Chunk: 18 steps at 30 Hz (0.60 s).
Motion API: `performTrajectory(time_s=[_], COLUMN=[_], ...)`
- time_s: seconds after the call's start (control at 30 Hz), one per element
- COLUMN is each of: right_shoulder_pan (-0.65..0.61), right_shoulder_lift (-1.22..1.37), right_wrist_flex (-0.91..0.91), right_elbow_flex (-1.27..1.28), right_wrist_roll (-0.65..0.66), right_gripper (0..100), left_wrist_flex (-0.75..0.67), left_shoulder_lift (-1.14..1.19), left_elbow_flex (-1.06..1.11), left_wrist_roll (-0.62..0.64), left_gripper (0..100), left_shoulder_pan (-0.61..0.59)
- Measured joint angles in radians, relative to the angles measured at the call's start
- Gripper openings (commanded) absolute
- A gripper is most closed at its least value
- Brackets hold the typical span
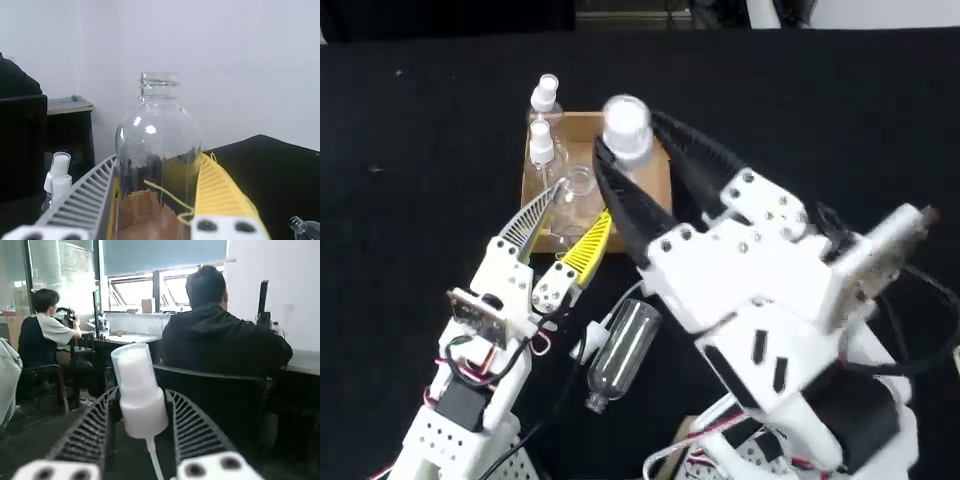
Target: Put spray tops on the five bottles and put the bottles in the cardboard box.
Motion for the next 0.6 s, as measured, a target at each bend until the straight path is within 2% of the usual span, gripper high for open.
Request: performTrajectory(time_s=[0.3,0.6], right_shoulder_pan=[-0.003,-0.002], right_shoulder_lift=[0.097,0.163], right_wrist_flex=[-0.149,-0.321], right_elbow_flex=[0.009,0.008], right_wrist_roll=[-0.003,-0.003], right_gripper=[1.1,1.1], left_wrist_flex=[0.037,-0.087], left_shoulder_lift=[0.0,0.0], left_elbow_flex=[0.0,0.0], left_wrist_roll=[0.0,0.0], left_gripper=[3,3], left_shoulder_pan=[0.0,0.0])
